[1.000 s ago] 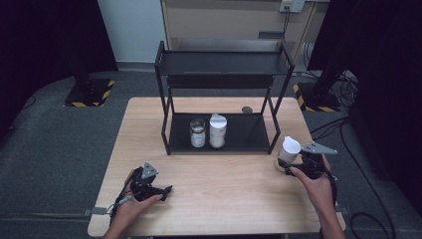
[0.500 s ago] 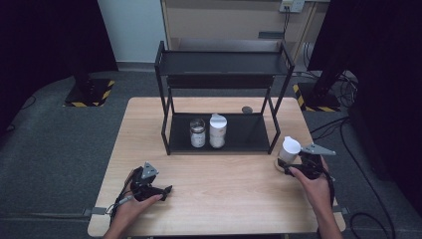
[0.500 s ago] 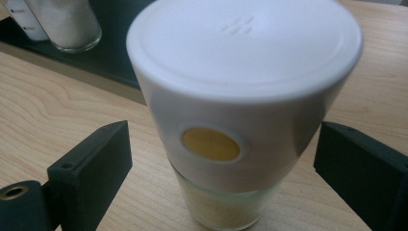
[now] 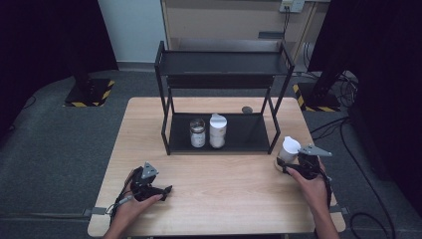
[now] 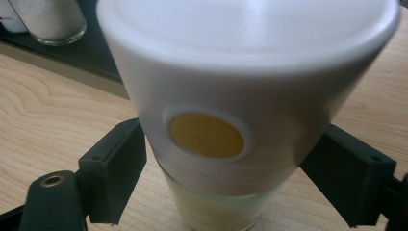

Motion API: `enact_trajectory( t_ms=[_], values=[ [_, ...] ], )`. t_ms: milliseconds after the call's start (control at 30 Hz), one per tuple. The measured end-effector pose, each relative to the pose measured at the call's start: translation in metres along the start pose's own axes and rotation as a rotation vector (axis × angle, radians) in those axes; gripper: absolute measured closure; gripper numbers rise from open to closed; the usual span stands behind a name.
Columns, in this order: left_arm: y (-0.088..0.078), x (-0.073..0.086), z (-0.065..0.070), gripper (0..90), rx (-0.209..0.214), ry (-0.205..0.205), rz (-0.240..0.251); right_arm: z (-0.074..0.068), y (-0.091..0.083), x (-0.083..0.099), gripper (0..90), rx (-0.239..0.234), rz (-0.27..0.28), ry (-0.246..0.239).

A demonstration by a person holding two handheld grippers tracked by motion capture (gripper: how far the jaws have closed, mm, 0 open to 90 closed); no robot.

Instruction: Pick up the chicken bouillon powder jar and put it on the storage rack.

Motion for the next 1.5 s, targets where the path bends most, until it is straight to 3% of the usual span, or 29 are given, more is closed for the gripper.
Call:
enact_trajectory(
  t_ms=[400,800,1167,1500],
  values=[
    [0.0,0.0,0.0,0.0,0.0,0.0,0.0,-0.002,0.005,0.001,30.9,0.008,0.023,0.001],
    [0.0,0.0,0.0,0.0,0.0,0.0,0.0,-0.007,0.0,0.002,31.7,0.026,0.018,-0.023],
    [0.0,0.0,0.0,0.0,0.0,0.0,0.0,-0.026,-0.029,0.002,31.7,-0.054,0.013,-0.085],
    [0.0,0.0,0.0,0.0,0.0,0.0,0.0,-0.047,-0.027,-0.008,31.7,-0.095,0.026,-0.12]
  ],
)
Point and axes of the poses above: each handheld gripper's, and its own axes: y roughly forward along the jaws, x roughly out of its underside, z roughly to its right, the point moved 4 cm from there along y, roughly forward along the jaws, and after that the axes turned 9 degrees about -z, right-handed, at the moved point
